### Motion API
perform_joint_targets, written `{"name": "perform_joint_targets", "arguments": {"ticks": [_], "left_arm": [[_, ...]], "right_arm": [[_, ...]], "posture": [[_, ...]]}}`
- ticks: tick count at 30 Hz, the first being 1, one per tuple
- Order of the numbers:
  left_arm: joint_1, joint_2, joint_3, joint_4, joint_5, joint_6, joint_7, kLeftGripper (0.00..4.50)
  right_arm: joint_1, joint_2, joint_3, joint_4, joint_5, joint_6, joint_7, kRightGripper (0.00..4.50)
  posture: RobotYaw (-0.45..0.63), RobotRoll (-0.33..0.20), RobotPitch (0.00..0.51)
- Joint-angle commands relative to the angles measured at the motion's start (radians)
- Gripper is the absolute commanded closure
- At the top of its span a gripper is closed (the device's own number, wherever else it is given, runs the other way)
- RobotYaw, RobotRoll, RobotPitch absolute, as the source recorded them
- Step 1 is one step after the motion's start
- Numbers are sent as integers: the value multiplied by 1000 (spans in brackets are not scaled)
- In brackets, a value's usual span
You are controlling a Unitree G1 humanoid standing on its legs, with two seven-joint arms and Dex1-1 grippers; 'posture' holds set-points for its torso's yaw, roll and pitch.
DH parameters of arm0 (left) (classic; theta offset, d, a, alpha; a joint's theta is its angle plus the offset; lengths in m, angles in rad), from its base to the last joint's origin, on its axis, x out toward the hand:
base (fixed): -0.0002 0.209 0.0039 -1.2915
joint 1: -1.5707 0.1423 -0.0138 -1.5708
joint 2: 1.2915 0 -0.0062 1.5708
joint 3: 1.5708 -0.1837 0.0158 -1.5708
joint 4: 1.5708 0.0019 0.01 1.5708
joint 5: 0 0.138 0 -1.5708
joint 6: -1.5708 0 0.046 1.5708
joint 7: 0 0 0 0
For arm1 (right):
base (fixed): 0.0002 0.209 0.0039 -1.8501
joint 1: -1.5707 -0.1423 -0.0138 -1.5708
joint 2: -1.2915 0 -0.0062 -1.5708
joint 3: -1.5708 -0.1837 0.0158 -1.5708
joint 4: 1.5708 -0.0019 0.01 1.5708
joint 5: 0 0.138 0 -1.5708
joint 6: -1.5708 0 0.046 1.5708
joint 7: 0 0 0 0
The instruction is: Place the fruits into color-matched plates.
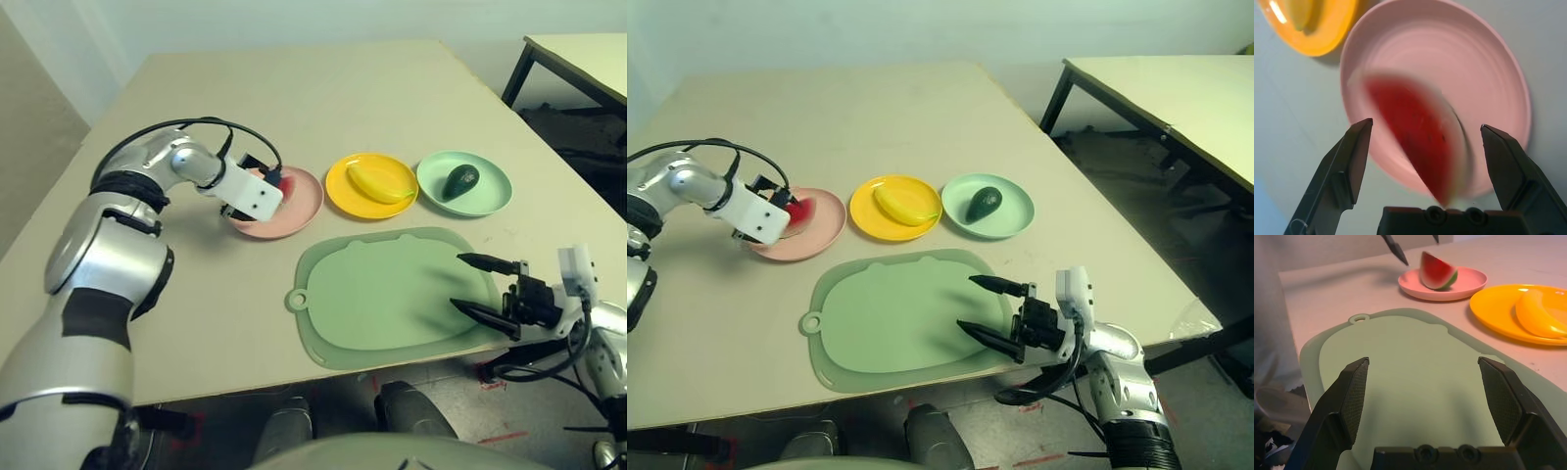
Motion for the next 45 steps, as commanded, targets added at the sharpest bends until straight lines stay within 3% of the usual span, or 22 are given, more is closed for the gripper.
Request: {"name": "perform_joint_targets", "arguments": {"ticks": [1,5,10,12,15,19,25,34,39,45], "left_arm": [[88,58,102,-112,-203,71,-185,15],[285,148,249,-394,-422,322,-236,15],[610,183,444,-777,-571,680,-47,15],[739,166,504,-910,-589,790,51,15],[956,78,601,-1094,-612,955,247,15],[1119,-23,670,-1217,-577,1086,454,15],[1236,-149,717,-1267,-560,1152,647,15],[1296,-347,703,-1278,-557,1168,816,15],[1311,-409,690,-1288,-545,1165,862,15],[1343,-447,675,-1305,-530,1181,899,15]], "right_arm": [[4,21,-21,-11,3,-3,-38,0],[-14,44,-49,13,-16,-29,-105,0],[-40,52,-72,79,-77,-90,-196,0],[-41,56,-82,91,-83,-101,-227,0],[-18,51,-94,107,-100,-130,-241,0],[-3,45,-110,137,-95,-141,-245,0],[-9,33,-138,186,-87,-141,-254,0],[-44,48,-243,236,-42,-77,-399,0],[-50,70,-283,285,-66,-84,-507,0],[-83,59,-293,407,-91,-135,-519,0]], "posture": [[-147,0,34],[-111,0,30],[-81,0,32],[-75,0,34],[-71,0,36],[-73,0,32],[-71,0,36],[-68,0,49],[-71,0,57],[-68,0,69]]}}
